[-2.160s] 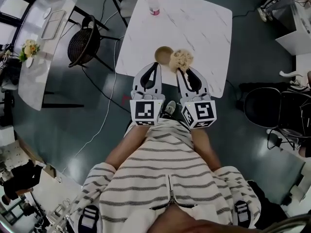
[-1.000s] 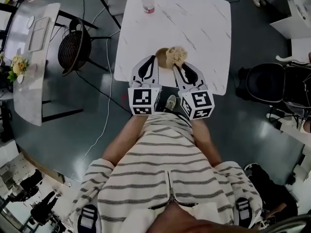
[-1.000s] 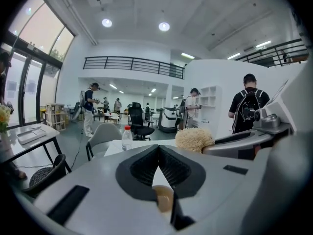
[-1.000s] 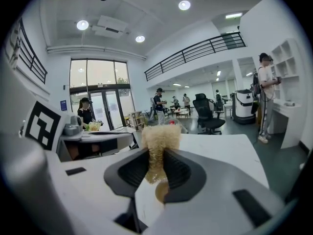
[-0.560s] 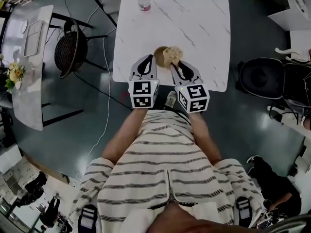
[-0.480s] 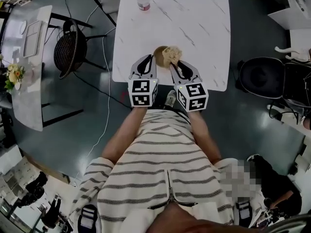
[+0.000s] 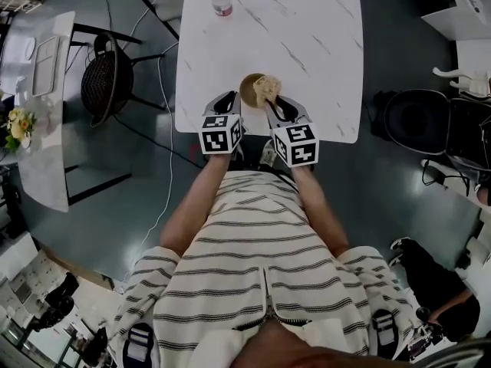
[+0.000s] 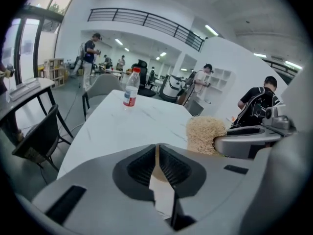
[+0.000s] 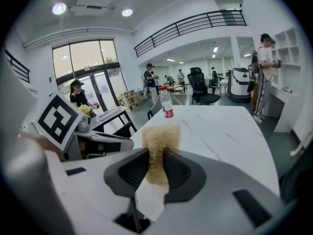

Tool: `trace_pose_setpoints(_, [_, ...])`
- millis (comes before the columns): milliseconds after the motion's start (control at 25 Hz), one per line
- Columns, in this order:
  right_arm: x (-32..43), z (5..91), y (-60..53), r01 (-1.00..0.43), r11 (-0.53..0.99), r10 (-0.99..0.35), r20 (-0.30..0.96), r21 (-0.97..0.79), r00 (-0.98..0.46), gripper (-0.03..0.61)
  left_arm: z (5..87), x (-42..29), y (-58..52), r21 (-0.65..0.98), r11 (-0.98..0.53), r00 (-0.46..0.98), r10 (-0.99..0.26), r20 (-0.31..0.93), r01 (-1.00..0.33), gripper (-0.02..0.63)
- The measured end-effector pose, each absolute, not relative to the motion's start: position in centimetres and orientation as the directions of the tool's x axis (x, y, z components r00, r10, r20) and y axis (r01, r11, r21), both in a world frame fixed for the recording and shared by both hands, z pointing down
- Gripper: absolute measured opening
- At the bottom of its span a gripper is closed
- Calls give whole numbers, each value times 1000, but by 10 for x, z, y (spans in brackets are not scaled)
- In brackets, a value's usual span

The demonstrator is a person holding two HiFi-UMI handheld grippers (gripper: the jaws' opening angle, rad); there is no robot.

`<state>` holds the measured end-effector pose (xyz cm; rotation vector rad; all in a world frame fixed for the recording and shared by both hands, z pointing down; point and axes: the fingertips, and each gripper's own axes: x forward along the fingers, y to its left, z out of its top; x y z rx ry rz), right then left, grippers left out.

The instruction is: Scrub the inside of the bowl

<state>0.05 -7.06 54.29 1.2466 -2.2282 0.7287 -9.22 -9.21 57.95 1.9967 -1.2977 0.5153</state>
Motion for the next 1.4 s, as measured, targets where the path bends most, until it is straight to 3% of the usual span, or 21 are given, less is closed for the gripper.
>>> trace_pose_setpoints(600, [2,569,-78,-870,445,-578,673,-214,-461,98,646,-81,-80,575,-33,512,-497,701,-818,43])
trace_pose_setpoints(800, [1,577,-78,-867,452,-563,687,-210,-460,98,665,-79,-71,615,43,540,-435,721,-787,51])
trace_pose_setpoints(1400, [2,592,-83,-861,460,-538,702,-219,-466,98,688,-76,-73,672,218,561,-404,722,-708,51])
